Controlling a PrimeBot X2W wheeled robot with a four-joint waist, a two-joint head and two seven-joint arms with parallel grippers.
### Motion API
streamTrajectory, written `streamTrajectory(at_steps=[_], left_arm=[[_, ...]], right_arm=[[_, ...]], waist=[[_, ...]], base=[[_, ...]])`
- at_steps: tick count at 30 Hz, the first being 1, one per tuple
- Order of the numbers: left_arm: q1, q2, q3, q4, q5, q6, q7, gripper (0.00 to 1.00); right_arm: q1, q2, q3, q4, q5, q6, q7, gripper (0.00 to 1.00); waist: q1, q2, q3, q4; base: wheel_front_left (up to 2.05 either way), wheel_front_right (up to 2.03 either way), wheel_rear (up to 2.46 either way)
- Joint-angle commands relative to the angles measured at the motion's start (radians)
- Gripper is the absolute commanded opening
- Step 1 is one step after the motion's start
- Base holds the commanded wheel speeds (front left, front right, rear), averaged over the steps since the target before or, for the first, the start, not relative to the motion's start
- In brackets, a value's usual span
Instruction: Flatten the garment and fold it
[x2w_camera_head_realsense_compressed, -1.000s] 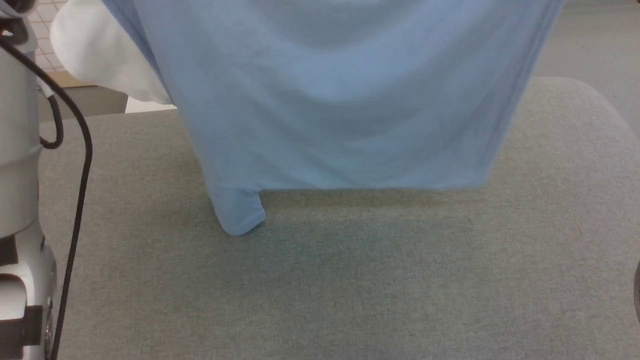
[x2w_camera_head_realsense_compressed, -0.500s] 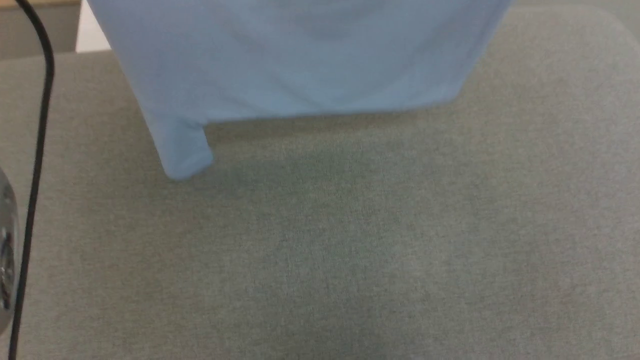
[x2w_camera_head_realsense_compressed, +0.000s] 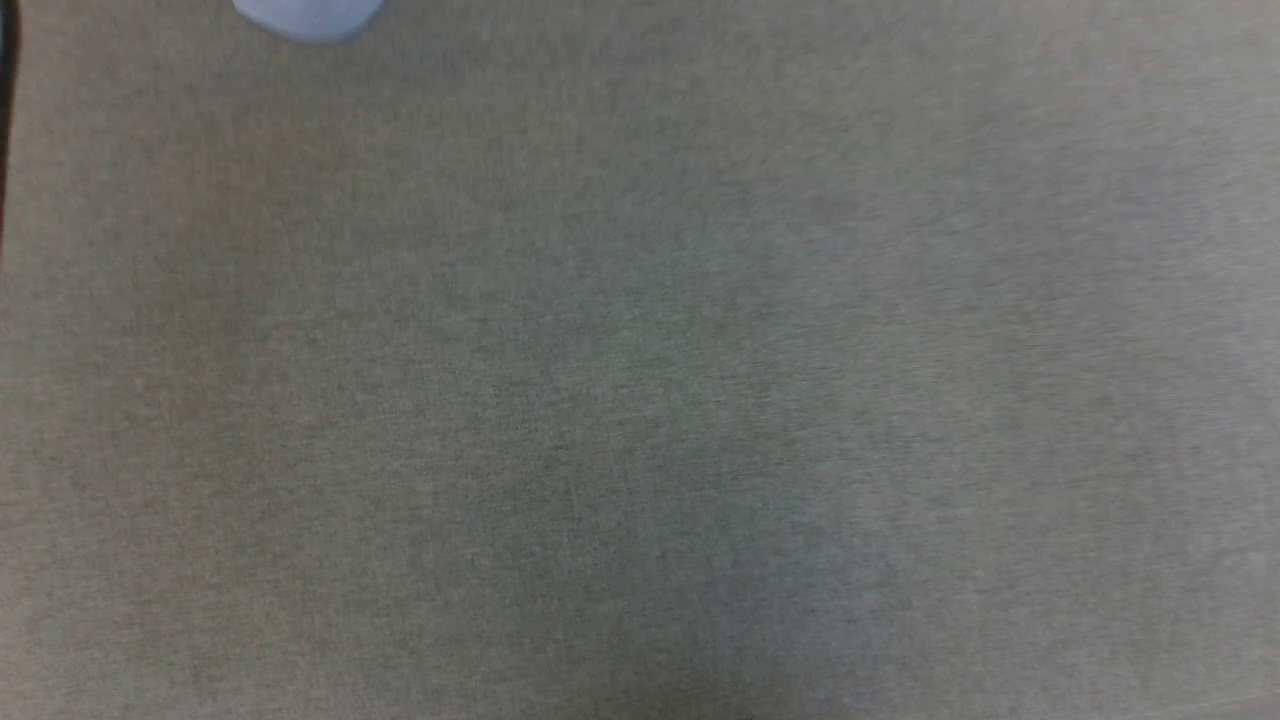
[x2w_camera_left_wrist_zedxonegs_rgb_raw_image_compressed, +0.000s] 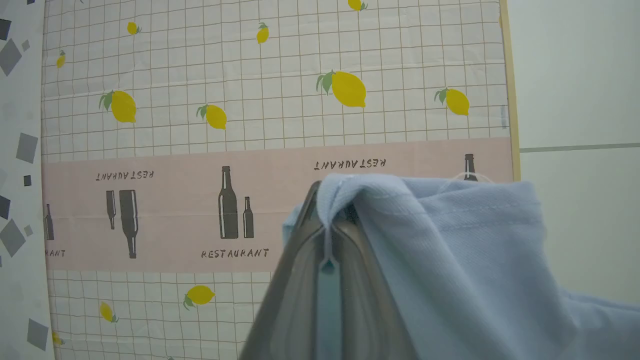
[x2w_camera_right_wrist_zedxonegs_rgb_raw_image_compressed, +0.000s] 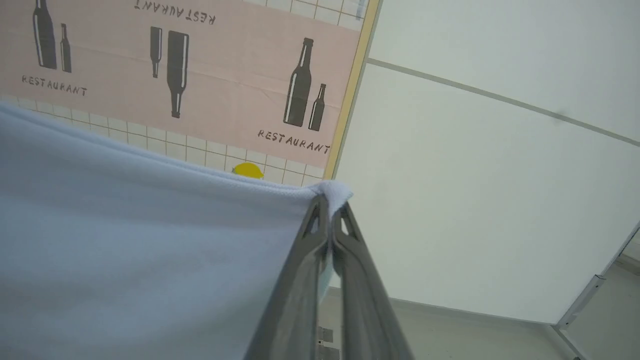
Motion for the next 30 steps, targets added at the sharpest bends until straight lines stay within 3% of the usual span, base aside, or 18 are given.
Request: streamTrajectory(at_steps=[1, 8, 14, 19, 24, 27, 30], left_arm=[[0.000, 0.001, 0.002, 0.005, 0.001, -0.004, -0.031, 0.00], [0.103, -0.007, 0.008, 0.026, -0.036, -0.028, -0.150, 0.00], [0.242, 0.013, -0.003, -0.025, -0.066, -0.074, -0.191, 0.00], [0.431, 0.064, 0.007, -0.175, -0.089, -0.069, -0.169, 0.00], [0.721, 0.107, 0.019, -0.381, -0.125, -0.037, -0.125, 0.00], [0.898, 0.120, 0.027, -0.515, -0.144, -0.005, -0.102, 0.00], [1.089, 0.134, 0.026, -0.651, -0.154, 0.035, -0.075, 0.00]], right_arm=[[-0.010, -0.010, 0.005, 0.015, -0.010, -0.002, -0.028, 0.00], [0.038, -0.046, 0.054, 0.070, 0.016, -0.002, -0.111, 0.00], [0.142, -0.103, 0.174, 0.016, 0.143, -0.002, -0.145, 0.00], [0.303, -0.216, 0.226, -0.163, 0.303, -0.002, -0.134, 0.00], [0.572, -0.320, 0.160, -0.371, 0.407, -0.002, -0.086, 0.00], [0.738, -0.335, 0.087, -0.478, 0.429, -0.002, -0.053, 0.00], [0.918, -0.309, 0.005, -0.585, 0.436, -0.002, -0.017, 0.00]], waist=[[-0.0001, -0.0001, 0.078, 0.036], [-0.0001, -0.0001, 0.134, 0.074], [-0.0001, -0.0001, 0.128, 0.101], [-0.0001, -0.0001, 0.094, 0.122], [-0.0001, -0.0001, 0.019, 0.137], [-0.0001, -0.0001, -0.021, 0.140], [-0.0001, -0.0001, -0.059, 0.136]], base=[[0.00, 0.00, 0.00], [0.00, 0.00, 0.00], [0.00, 0.00, 0.00], [0.00, 0.00, 0.00], [0.00, 0.00, 0.00], [0.00, 0.00, 0.00], [0.00, 0.00, 0.00]])
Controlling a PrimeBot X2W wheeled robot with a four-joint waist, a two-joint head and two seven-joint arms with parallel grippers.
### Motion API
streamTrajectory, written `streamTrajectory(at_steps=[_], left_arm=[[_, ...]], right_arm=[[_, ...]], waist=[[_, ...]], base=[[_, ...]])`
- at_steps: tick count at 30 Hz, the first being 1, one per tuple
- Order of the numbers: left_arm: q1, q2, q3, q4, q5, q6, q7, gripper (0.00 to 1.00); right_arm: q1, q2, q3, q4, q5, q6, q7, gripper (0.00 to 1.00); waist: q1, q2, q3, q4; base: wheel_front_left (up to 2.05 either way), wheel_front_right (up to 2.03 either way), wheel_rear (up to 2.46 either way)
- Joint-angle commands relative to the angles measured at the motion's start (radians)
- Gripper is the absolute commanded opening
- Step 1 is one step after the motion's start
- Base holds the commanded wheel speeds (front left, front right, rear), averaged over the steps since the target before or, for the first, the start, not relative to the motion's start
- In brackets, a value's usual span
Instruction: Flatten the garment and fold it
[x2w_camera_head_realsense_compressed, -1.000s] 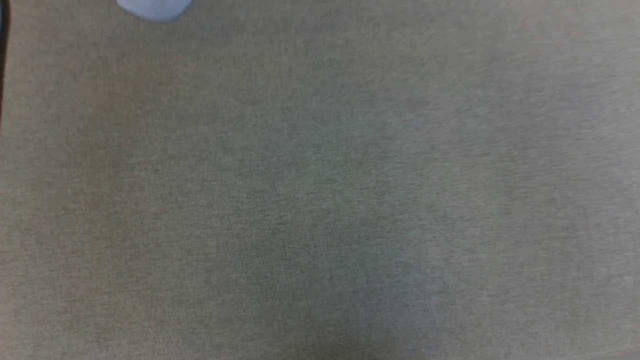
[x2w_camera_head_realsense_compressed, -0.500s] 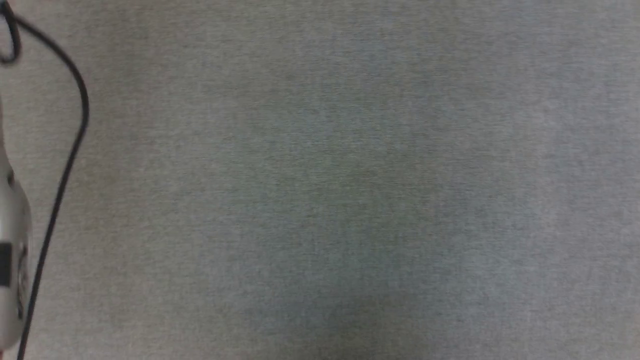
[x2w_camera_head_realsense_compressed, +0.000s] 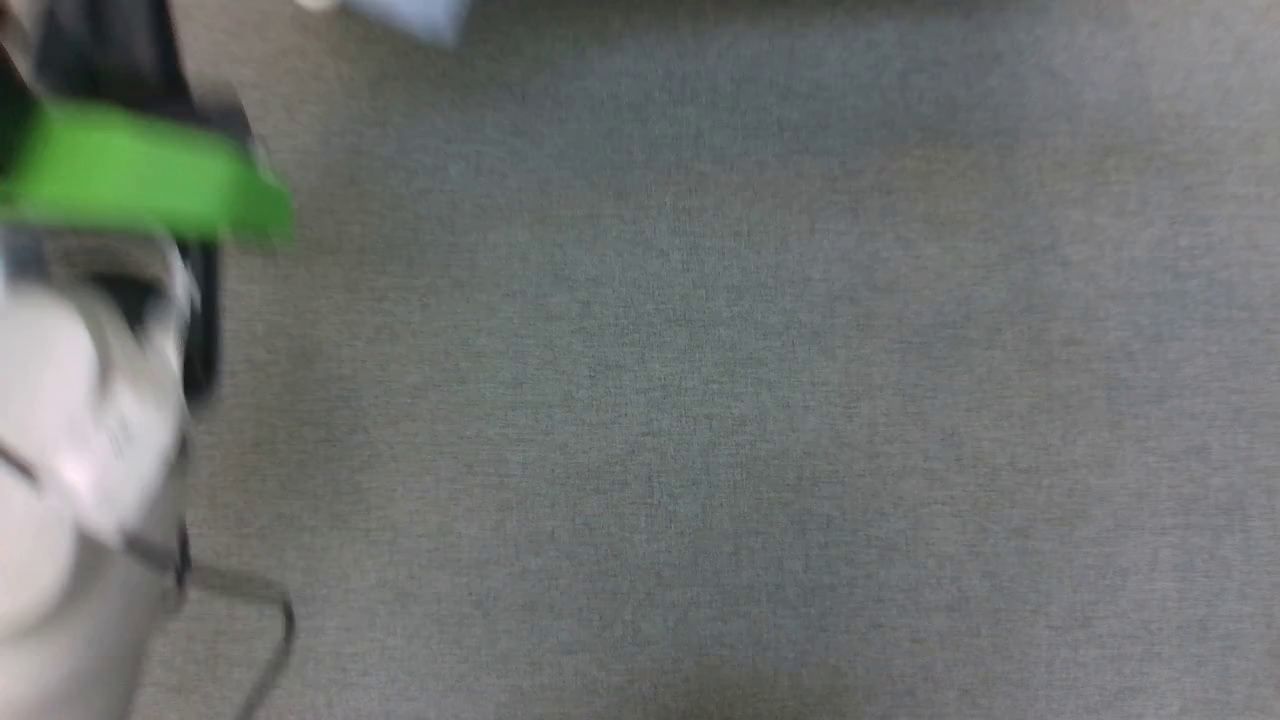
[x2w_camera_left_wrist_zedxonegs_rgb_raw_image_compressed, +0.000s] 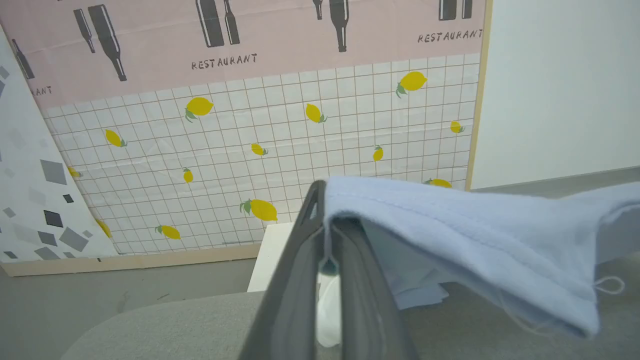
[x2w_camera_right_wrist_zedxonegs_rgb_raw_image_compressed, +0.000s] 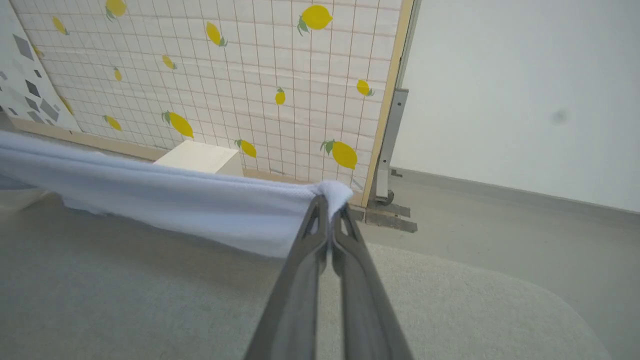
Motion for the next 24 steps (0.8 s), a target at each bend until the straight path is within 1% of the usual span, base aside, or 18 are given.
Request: streamTrajectory(at_steps=[1, 3, 6, 9, 10, 13, 15, 19, 20, 22, 24], left_arm=[[0.075, 0.014, 0.003, -0.041, -0.013, 0.021, 0.012, 0.00], [0.180, 0.032, -0.008, -0.097, -0.002, 0.042, 0.033, 0.00], [0.329, 0.036, -0.030, -0.159, 0.001, 0.077, 0.064, 0.00], [0.441, 0.045, -0.057, -0.188, 0.009, 0.102, 0.101, 0.00], [0.481, 0.057, -0.074, -0.188, 0.016, 0.106, 0.127, 0.00], [0.581, 0.063, -0.108, -0.194, 0.008, 0.127, 0.193, 0.00], [0.638, 0.071, -0.137, -0.189, -0.001, 0.128, 0.241, 0.00], [0.718, 0.082, -0.187, -0.167, -0.037, 0.113, 0.326, 0.00], [0.734, 0.082, -0.194, -0.160, -0.053, 0.107, 0.344, 0.00], [0.766, 0.088, -0.213, -0.150, -0.082, 0.093, 0.381, 0.00], [0.794, 0.100, -0.235, -0.140, -0.118, 0.068, 0.430, 0.00]], right_arm=[[0.069, 0.022, -0.031, -0.038, 0.006, -0.002, 0.013, 0.00], [0.172, 0.053, -0.071, -0.096, -0.003, -0.002, 0.034, 0.00], [0.309, 0.114, -0.112, -0.175, -0.016, -0.002, 0.064, 0.00], [0.412, 0.163, -0.134, -0.226, -0.026, -0.002, 0.092, 0.00], [0.449, 0.178, -0.140, -0.242, -0.031, -0.002, 0.103, 0.00], [0.550, 0.220, -0.157, -0.266, -0.034, -0.002, 0.128, 0.00], [0.621, 0.245, -0.176, -0.270, -0.042, -0.002, 0.147, 0.00], [0.766, 0.283, -0.208, -0.263, -0.065, -0.002, 0.193, 0.00], [0.799, 0.296, -0.217, -0.261, -0.061, -0.002, 0.207, 0.00], [0.857, 0.302, -0.223, -0.254, -0.057, -0.002, 0.236, 0.00], [0.903, 0.307, -0.225, -0.253, -0.049, -0.002, 0.270, 0.00]], waist=[[0.0000, -0.0001, -0.058, 0.003], [0.0000, -0.0001, -0.079, 0.000], [0.0000, -0.0001, -0.111, -0.003], [0.0000, -0.0001, -0.140, -0.005], [0.0000, -0.0001, -0.150, -0.005], [0.0000, -0.0001, -0.181, -0.002], [0.0000, -0.0001, -0.201, 0.002], [0.0000, -0.0001, -0.237, 0.012], [0.0000, -0.0001, -0.246, 0.014], [0.0000, -0.0001, -0.263, 0.016], [0.0000, -0.0001, -0.281, 0.018]], base=[[0.00, 0.00, 0.00], [0.00, 0.00, 0.00], [0.00, 0.00, 0.00], [0.00, 0.00, 0.00], [0.00, 0.00, 0.00], [0.00, 0.00, 0.00], [0.00, 0.00, 0.00], [0.00, 0.00, 0.00], [0.00, 0.00, 0.00], [0.00, 0.00, 0.00], [0.00, 0.00, 0.00]])
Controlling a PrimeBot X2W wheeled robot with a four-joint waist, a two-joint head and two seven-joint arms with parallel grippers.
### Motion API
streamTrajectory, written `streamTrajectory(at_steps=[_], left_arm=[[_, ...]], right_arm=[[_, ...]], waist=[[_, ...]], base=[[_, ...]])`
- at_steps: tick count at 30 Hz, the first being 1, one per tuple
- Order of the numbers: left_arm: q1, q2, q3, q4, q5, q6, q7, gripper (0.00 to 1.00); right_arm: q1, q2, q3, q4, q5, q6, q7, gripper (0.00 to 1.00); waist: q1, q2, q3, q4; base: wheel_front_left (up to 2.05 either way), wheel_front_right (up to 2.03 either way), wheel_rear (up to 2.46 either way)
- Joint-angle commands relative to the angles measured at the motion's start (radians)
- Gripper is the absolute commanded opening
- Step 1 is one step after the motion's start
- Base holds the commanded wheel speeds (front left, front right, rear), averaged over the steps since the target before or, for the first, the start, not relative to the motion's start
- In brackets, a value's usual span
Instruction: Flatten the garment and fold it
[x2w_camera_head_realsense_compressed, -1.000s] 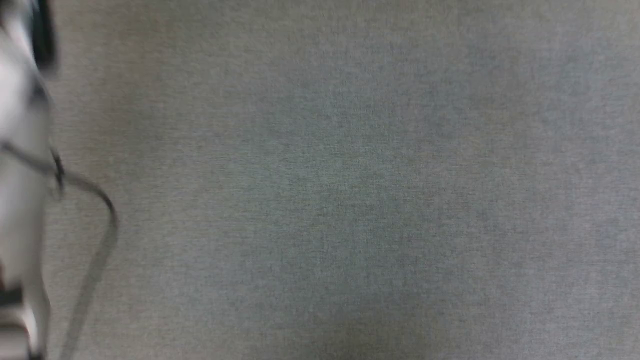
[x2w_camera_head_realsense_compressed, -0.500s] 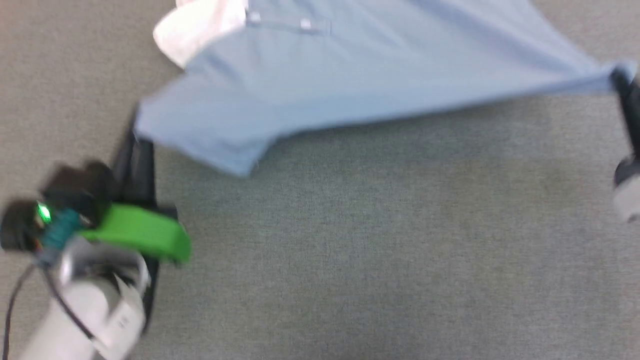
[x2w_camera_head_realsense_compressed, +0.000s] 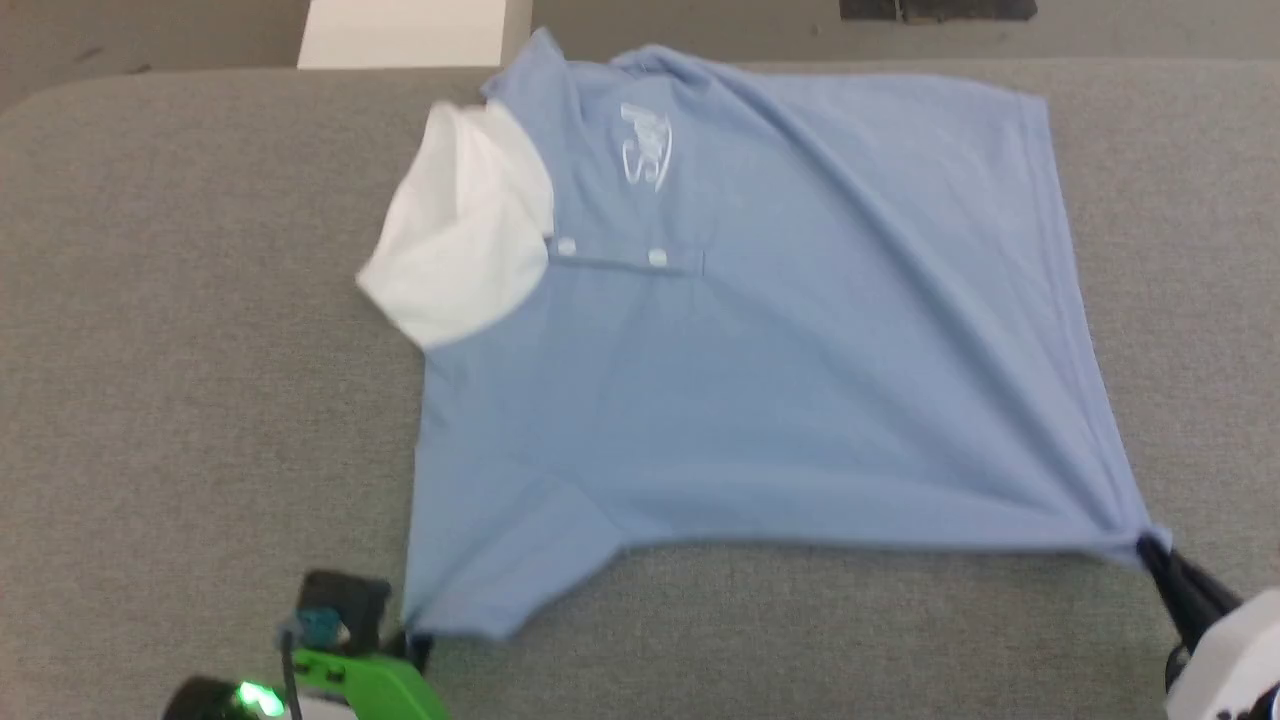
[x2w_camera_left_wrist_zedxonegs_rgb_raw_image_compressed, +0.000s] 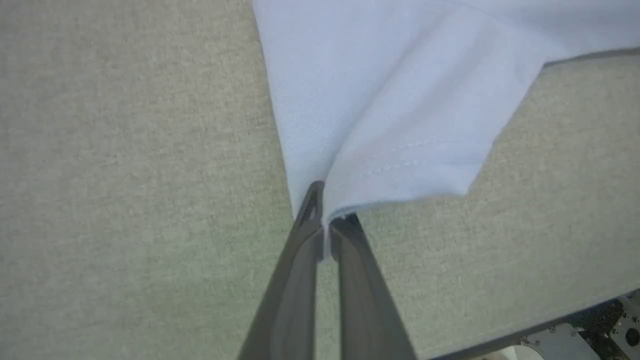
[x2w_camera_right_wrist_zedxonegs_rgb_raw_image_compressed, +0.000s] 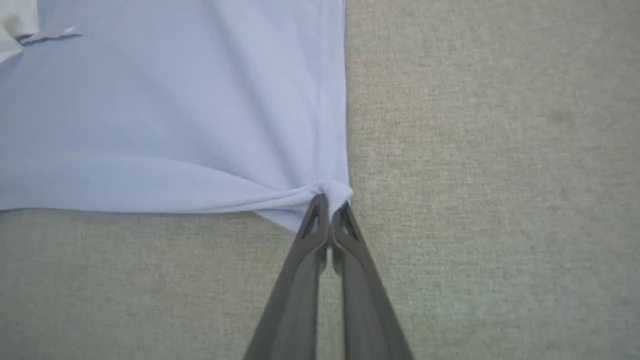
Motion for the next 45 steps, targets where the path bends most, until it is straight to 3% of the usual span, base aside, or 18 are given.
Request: streamTrajectory(at_steps=[1, 5, 9, 21, 26, 34, 45], left_arm=[[0.032, 0.014, -0.010, 0.006, -0.028, -0.017, 0.028, 0.00], [0.105, 0.039, -0.039, 0.012, -0.120, -0.039, 0.150, 0.00], [0.154, 0.048, -0.045, 0.002, -0.172, -0.033, 0.206, 0.00], [0.277, 0.093, -0.009, -0.083, -0.257, 0.013, 0.259, 0.00], [0.254, 0.100, 0.032, -0.143, -0.231, 0.014, 0.196, 0.00], [0.098, 0.108, 0.075, -0.212, -0.174, -0.042, 0.119, 0.00], [-0.196, 0.084, 0.119, -0.127, -0.148, -0.129, 0.064, 0.00]], right_arm=[[0.027, 0.000, 0.000, -0.001, 0.008, -0.002, 0.019, 0.00], [0.112, -0.015, 0.042, -0.014, 0.033, -0.002, 0.111, 0.00], [0.201, -0.057, 0.082, -0.013, 0.040, -0.002, 0.207, 0.00], [0.346, -0.041, 0.037, -0.064, 0.092, -0.002, 0.364, 0.00], [0.328, -0.030, 0.005, -0.106, 0.080, -0.002, 0.315, 0.00], [0.199, -0.073, 0.006, -0.144, 0.082, -0.002, 0.212, 0.00], [-0.052, -0.151, 0.044, -0.117, 0.071, -0.002, 0.119, 0.00]], waist=[[0.0001, -0.0001, -0.035, 0.008], [0.0001, -0.0001, -0.072, 0.005], [0.0001, -0.0001, -0.108, 0.008], [0.0001, -0.0001, -0.157, 0.005], [0.0001, -0.0001, -0.151, 0.005], [0.0001, -0.0001, -0.103, -0.007], [0.0001, -0.0001, 0.055, -0.049]], base=[[0.00, 0.00, 0.00], [0.00, 0.00, 0.00], [0.00, 0.00, 0.00], [0.00, 0.00, 0.00], [0.00, 0.00, 0.00], [0.00, 0.00, 0.00], [0.00, 0.00, 0.00]])
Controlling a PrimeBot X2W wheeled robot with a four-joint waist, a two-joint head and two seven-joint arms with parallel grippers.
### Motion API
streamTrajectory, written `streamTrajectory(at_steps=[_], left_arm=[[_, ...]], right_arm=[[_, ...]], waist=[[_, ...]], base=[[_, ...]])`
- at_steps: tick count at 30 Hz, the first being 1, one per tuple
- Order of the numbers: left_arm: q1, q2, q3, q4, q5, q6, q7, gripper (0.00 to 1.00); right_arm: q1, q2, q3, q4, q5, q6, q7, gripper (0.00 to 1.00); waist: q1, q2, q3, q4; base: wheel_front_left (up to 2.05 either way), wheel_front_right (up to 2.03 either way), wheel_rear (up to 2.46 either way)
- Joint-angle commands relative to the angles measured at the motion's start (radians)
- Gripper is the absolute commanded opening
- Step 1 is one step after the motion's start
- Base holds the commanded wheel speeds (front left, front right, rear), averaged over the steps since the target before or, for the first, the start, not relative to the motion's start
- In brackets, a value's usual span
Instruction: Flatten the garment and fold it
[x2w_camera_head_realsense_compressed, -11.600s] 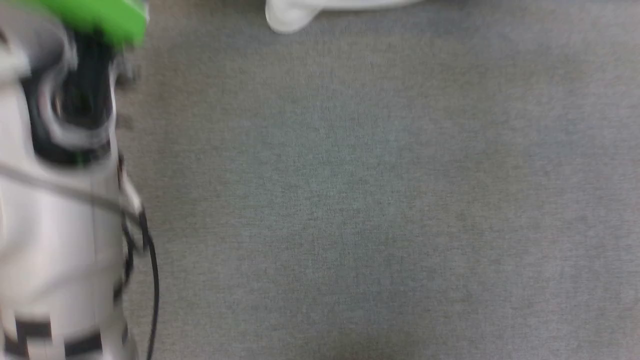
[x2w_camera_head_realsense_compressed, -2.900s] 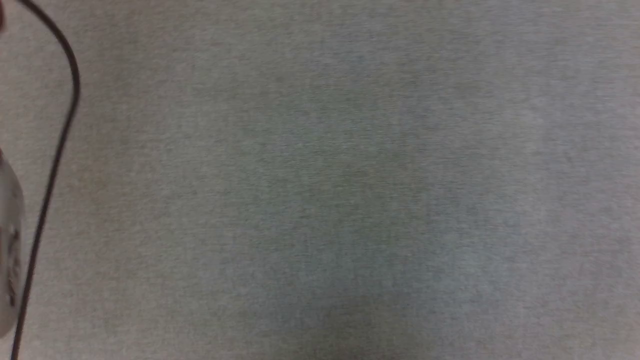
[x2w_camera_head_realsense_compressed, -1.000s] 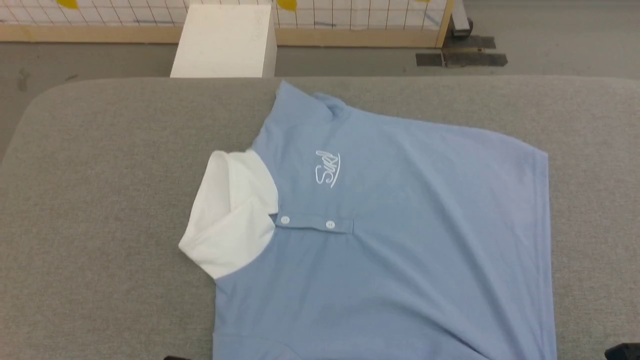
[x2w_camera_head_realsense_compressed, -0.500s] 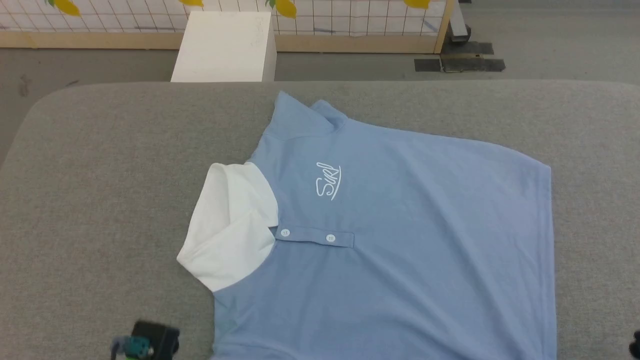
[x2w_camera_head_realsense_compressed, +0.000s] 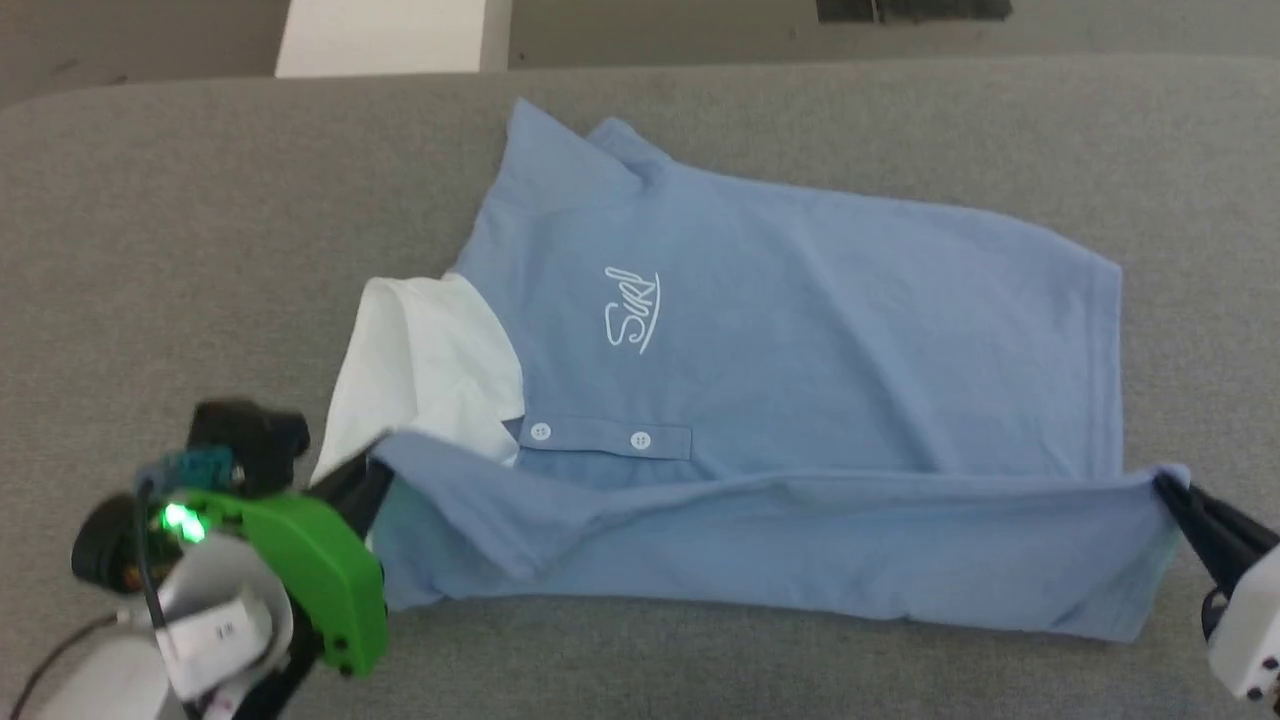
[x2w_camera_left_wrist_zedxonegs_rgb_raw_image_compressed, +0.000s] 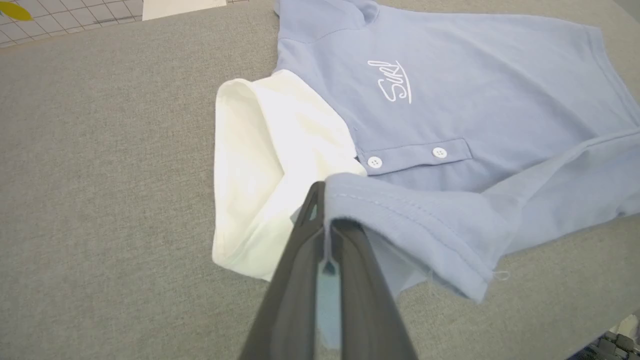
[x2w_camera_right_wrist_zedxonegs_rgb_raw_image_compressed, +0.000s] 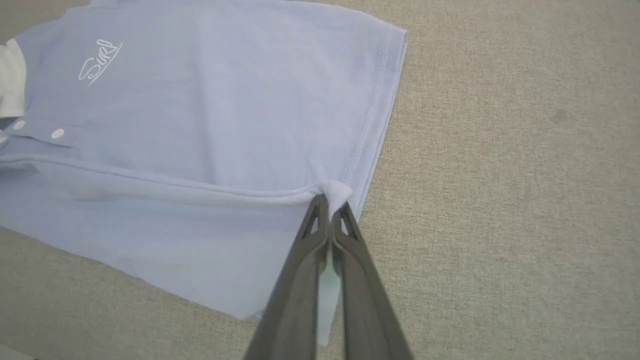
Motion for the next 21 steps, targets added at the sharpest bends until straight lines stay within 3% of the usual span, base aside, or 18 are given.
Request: streamTrajectory(at_steps=[1, 11, 18, 19, 20, 21], left_arm=[[-0.053, -0.014, 0.008, 0.022, 0.009, -0.013, -0.011, 0.00], [-0.281, -0.067, -0.023, 0.205, 0.055, -0.074, -0.052, 0.00], [-0.343, -0.109, -0.087, 0.353, 0.095, -0.100, -0.066, 0.00], [-0.348, -0.118, -0.094, 0.371, 0.102, -0.101, -0.076, 0.00], [-0.352, -0.126, -0.097, 0.385, 0.105, -0.100, -0.086, 0.09], [-0.356, -0.135, -0.100, 0.399, 0.107, -0.100, -0.097, 0.25]], right_arm=[[-0.038, -0.009, 0.009, 0.011, -0.005, -0.002, -0.012, 0.00], [-0.210, -0.069, 0.101, 0.125, -0.005, -0.002, -0.058, 0.00], [-0.276, -0.084, 0.182, 0.225, 0.019, -0.002, -0.067, 0.00], [-0.281, -0.082, 0.188, 0.237, 0.029, -0.002, -0.068, 0.09], [-0.285, -0.081, 0.191, 0.244, 0.037, -0.002, -0.072, 0.47], [-0.288, -0.082, 0.193, 0.252, 0.046, -0.002, -0.076, 1.00]], waist=[[0.0000, 0.0000, 0.071, -0.023], [0.0000, 0.0000, 0.186, -0.038], [0.0000, 0.0000, 0.215, -0.033], [0.0000, 0.0000, 0.216, -0.032], [0.0000, 0.0000, 0.216, -0.031], [0.0000, 0.0000, 0.216, -0.029]], base=[[0.00, 0.00, 0.00], [0.00, 0.00, 0.00], [0.00, 0.00, 0.00], [0.00, 0.00, 0.00], [0.00, 0.00, 0.00], [0.00, 0.00, 0.00]])
